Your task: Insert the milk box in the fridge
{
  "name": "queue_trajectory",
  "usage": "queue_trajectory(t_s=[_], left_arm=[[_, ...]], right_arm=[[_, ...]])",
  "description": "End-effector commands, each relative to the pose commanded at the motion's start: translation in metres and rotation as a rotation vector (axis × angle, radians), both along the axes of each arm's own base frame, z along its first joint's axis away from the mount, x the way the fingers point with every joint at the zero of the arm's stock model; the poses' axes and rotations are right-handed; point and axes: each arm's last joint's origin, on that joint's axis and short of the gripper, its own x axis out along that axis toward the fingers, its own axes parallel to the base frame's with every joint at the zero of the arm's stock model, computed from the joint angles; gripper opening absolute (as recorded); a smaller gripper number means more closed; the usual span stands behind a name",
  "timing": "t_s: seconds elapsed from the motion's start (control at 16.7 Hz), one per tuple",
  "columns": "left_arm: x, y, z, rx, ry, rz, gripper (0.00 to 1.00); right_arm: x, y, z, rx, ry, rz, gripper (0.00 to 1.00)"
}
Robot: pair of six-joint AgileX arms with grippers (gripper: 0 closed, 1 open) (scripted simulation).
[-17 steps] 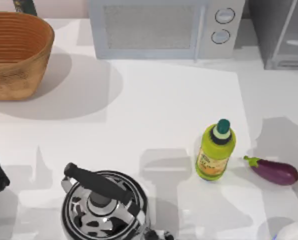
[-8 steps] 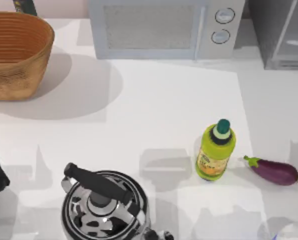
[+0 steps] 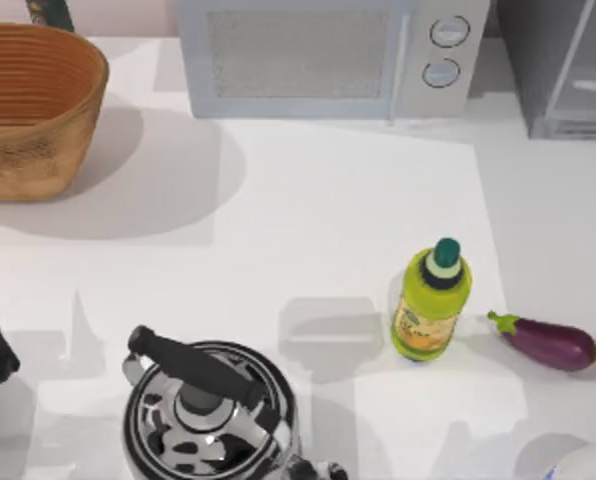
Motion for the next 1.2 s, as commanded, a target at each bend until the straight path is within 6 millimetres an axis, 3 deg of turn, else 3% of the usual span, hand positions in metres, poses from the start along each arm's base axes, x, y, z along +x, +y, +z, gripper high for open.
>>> queue_trajectory(t_s=[0.3, 0.6, 0.9, 1.2], left_arm=[[0.000, 0.000, 0.000, 0.000, 0.000, 0.000, 1.00], [0.000, 0.000, 0.000, 0.000, 0.000, 0.000, 1.00], [0.000, 0.000, 0.000, 0.000, 0.000, 0.000, 1.00], [0.000, 0.000, 0.000, 0.000, 0.000, 0.000, 1.00]], right_arm=[[0.001, 0.000, 0.007, 0.001, -0.012, 0.000, 0.00], [0.015, -0.004, 0.042, -0.008, -0.037, -0.007, 0.00], [0.065, -0.007, 0.069, -0.007, 0.015, 0.035, 0.00], [0.114, -0.016, 0.095, -0.012, -0.048, 0.053, 0.00]])
